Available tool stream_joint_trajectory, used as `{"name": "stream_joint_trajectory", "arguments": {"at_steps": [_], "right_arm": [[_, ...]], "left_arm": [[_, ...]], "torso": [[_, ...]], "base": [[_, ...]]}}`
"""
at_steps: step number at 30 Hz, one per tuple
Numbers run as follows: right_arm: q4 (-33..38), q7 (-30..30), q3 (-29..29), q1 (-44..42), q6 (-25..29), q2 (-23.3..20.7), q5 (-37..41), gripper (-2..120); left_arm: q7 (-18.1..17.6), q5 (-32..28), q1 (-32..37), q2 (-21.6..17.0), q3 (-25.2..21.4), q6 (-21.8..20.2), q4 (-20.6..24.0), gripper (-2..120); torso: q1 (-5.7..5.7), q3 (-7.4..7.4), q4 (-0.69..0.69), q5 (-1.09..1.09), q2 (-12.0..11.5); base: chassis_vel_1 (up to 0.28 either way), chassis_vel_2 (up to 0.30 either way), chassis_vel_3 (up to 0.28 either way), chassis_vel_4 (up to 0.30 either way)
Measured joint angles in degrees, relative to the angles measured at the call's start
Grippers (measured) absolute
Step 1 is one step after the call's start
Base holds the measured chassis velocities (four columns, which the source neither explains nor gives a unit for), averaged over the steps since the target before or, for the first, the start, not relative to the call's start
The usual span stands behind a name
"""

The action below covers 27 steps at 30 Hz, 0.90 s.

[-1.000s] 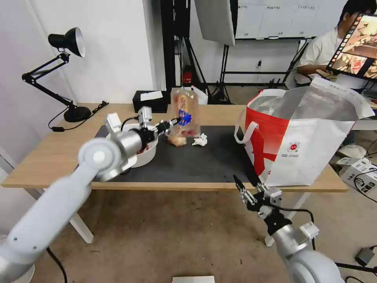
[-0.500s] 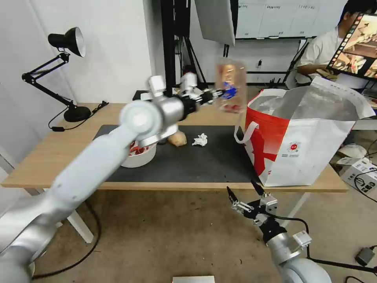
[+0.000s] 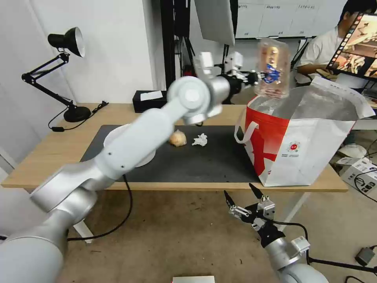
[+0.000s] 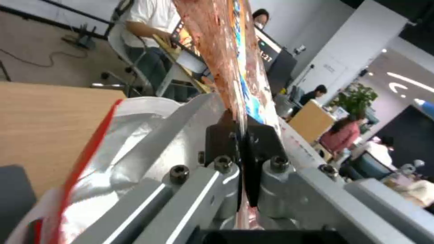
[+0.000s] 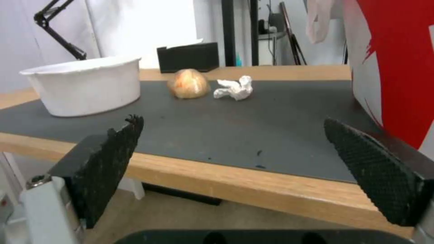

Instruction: Pick up the trash from the table and place it into the takeout bag.

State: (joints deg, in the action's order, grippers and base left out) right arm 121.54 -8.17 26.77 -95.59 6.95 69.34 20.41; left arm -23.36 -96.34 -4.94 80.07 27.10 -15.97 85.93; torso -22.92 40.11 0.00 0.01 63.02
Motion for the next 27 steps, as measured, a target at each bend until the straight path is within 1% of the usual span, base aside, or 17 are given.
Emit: {"name": "stream_joint_trajectory", "arguments": {"at_steps": [1,2,3,5,7,8,9,11,18,19,20,22,23,24,25,26,27], "right_arm": [[0.1,0.0,0.0,-0.1,0.0,0.0,0.0,100],[0.3,-0.1,0.2,-0.4,0.0,0.1,0.0,100],[0.3,-0.1,0.2,-0.4,0.0,0.1,0.0,100],[0.6,-0.1,0.3,-0.6,0.0,0.2,0.0,100],[0.7,-0.1,0.3,-0.7,0.0,0.2,0.0,100],[0.9,-0.1,0.3,-0.7,0.0,0.4,0.0,100],[0.9,-0.1,0.3,-0.7,0.0,0.4,0.0,100],[1.2,-0.1,0.2,-0.8,0.0,0.4,0.0,100],[1.6,-0.1,0.3,-0.9,0.0,0.1,0.2,100],[1.6,-0.1,0.4,-0.9,0.0,0.0,0.2,100],[1.6,-0.1,0.4,-0.9,0.0,0.0,0.2,100],[1.6,-0.1,0.4,-0.9,0.0,-0.1,0.3,100],[1.6,-0.1,0.4,-0.9,0.0,-0.1,0.3,100],[1.6,-0.1,0.4,-0.9,0.0,-0.1,0.3,100],[1.6,-0.1,0.4,-0.9,0.0,-0.1,0.3,100],[1.6,-0.1,0.4,-0.9,0.0,-0.1,0.3,100],[1.6,-0.1,0.4,-0.9,0.0,-0.1,0.3,100]], "left_arm": [[0.0,0.9,-0.2,0.9,0.6,0.8,-0.8,0],[-0.2,3.1,-0.6,2.9,1.8,2.1,-2.4,0],[-0.2,3.1,-0.6,2.9,1.8,2.1,-2.4,0],[-0.2,6.8,-1.3,5.0,3.4,3.6,-4.7,0],[-0.2,7.8,-1.5,5.4,3.8,3.9,-5.1,0],[-0.1,11.7,-2.1,6.6,5.4,5.0,-6.7,0],[-0.1,11.7,-2.1,6.6,5.4,5.0,-6.7,0],[0.7,14.2,-2.6,7.1,6.8,5.4,-7.6,0],[2.3,17.5,-2.4,7.0,9.7,4.9,-7.7,0],[2.5,18.0,-2.3,6.7,10.3,4.6,-7.5,3],[2.5,18.0,-2.3,6.7,10.3,4.6,-7.5,3],[2.5,18.2,-2.2,6.6,10.8,4.2,-7.3,11],[2.5,18.2,-2.2,6.6,10.8,4.2,-7.3,11],[2.5,18.2,-2.2,6.6,11.1,4.1,-7.3,19],[2.5,18.0,-2.2,6.5,11.1,4.1,-7.3,20],[2.5,17.0,-2.2,6.2,11.2,4.1,-7.0,28],[2.5,17.0,-2.2,6.2,11.2,4.1,-7.0,28]], "torso": [[0.0,0.0,0.0,0.0,0.0],[0.0,0.0,-0.01,0.0,0.0],[0.0,0.0,-0.01,0.0,0.0],[0.0,0.0,-0.02,0.0,0.0],[0.0,0.0,-0.02,0.0,0.0],[0.0,0.0,-0.01,0.0,0.0],[0.0,0.0,-0.01,0.0,0.0],[0.0,0.0,-0.01,0.0,0.0],[0.0,-0.01,0.0,-0.01,0.0],[0.0,0.0,0.0,-0.01,0.0],[0.0,0.0,0.0,-0.01,0.0],[0.0,-0.01,0.0,-0.01,0.0],[0.0,-0.01,0.0,-0.01,0.0],[0.0,-0.01,0.0,-0.01,0.0],[0.0,0.0,0.0,-0.01,0.0],[0.0,-0.01,0.0,-0.01,0.0],[0.0,-0.01,0.0,-0.01,0.0]], "base": [[0.0,0.0,0.0,0.0],[0.0,0.0,0.0,0.0],[0.0,0.0,0.0,0.0],[0.0,0.0,0.0,0.0],[0.0,0.0,0.0,0.0],[0.0,0.0,0.0,0.0],[0.0,0.0,0.0,0.0],[0.0,0.0,0.0,0.0],[0.0,0.0,0.0,0.0],[0.0,0.0,0.0,0.0],[0.0,0.0,0.0,0.0],[0.0,0.0,0.0,0.0],[0.0,0.0,0.0,0.0],[0.0,0.0,0.0,0.0],[0.0,0.0,0.0,0.0],[0.0,0.0,0.0,0.0],[0.0,0.0,0.0,0.0]]}}
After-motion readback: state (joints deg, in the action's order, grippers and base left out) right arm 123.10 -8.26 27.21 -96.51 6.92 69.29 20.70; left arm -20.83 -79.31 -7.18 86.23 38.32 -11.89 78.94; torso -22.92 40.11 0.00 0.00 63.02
